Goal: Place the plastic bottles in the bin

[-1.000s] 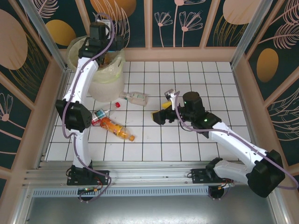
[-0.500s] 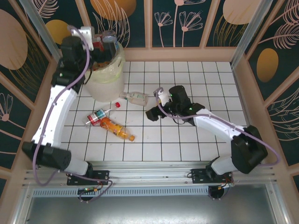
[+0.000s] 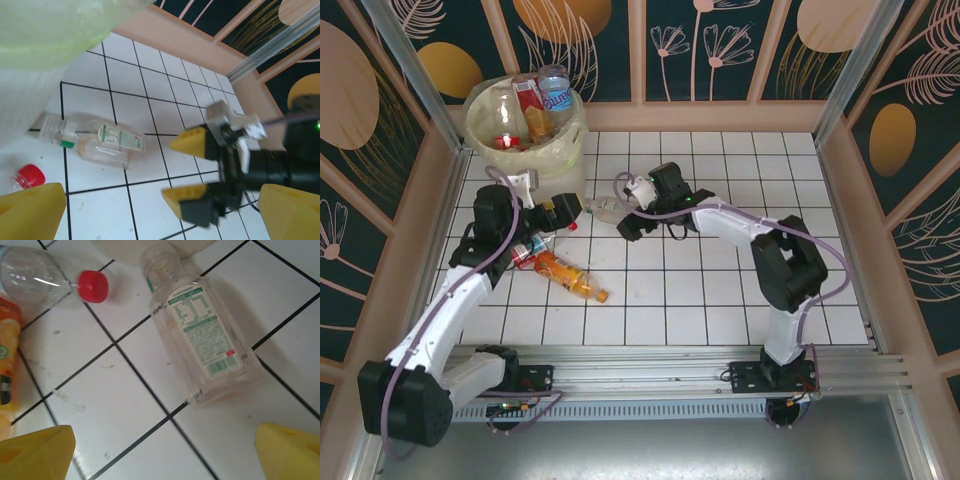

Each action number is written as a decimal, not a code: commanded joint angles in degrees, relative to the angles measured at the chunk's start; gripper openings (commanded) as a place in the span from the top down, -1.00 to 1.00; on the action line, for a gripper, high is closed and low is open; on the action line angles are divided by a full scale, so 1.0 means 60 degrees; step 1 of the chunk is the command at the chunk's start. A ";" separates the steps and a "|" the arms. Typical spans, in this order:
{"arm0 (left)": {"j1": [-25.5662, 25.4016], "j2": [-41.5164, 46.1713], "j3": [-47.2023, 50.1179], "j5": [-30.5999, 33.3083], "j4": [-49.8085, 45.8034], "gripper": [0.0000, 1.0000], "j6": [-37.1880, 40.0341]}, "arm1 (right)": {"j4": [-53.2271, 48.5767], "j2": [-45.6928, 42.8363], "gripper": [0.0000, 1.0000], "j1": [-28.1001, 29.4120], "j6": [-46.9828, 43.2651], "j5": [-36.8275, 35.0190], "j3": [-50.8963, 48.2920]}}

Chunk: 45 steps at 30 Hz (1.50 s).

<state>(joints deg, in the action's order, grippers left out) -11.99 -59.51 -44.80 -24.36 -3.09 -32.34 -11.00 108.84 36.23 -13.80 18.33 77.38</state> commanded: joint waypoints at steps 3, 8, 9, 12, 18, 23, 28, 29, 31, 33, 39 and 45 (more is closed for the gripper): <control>0.0007 0.0679 0.1085 -0.0591 0.1305 -0.97 -0.0854 | -0.0620 0.1414 -0.85 -0.0115 -0.0758 -0.0457 0.1485; 0.0001 0.0863 0.1693 -0.0701 0.1658 -0.97 -0.1195 | -0.0767 0.2273 -0.82 -0.0122 -0.0868 -0.0471 0.2318; -0.0009 0.0879 0.1733 -0.0685 0.1658 -0.97 -0.1173 | -0.0809 0.2368 -0.80 -0.0120 -0.0875 -0.0448 0.2424; -0.0007 0.0854 0.1753 -0.0606 0.1599 -0.97 -0.1092 | -0.0804 0.2596 -0.72 -0.0071 -0.0918 -0.0418 0.2622; -0.0005 0.0723 0.1871 -0.0671 0.1825 -0.97 -0.1204 | -0.0778 0.3033 -0.53 0.0048 -0.0936 -0.0381 0.2973; -0.0020 0.0781 0.2099 -0.0671 0.2022 -0.97 -0.1347 | -0.0758 0.3376 -0.42 0.0254 -0.0896 -0.0623 0.3315; -0.0052 0.0792 0.2163 -0.0699 0.2072 -0.97 -0.1398 | -0.0771 0.3555 -0.20 0.0399 -0.0834 -0.0684 0.3480; -0.0053 0.0813 0.2165 -0.0682 0.2083 -0.97 -0.1391 | -0.0750 0.3530 -0.15 0.0424 -0.0821 -0.0676 0.3450; -0.0053 0.0806 0.2219 -0.0675 0.2108 -0.97 -0.1411 | -0.0690 0.3422 -0.08 0.0474 -0.0773 -0.0655 0.3320; -0.0067 0.0799 0.2302 -0.0723 0.2227 -0.97 -0.1476 | -0.0574 0.3180 -0.07 0.0478 -0.0687 -0.0425 0.3031; -0.0109 0.0784 0.2527 -0.0752 0.2614 -0.97 -0.1672 | -0.0208 0.1937 -0.07 0.0410 -0.0291 -0.0130 0.1568; -0.0395 0.0606 0.2960 -0.0875 0.3705 -0.97 -0.1995 | 0.1061 0.0170 -0.06 -0.0013 0.1005 0.1203 -0.0578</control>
<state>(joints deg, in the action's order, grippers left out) -13.50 -55.57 -28.38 -28.18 13.06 -42.72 -9.69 115.70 37.65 -12.88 19.33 77.78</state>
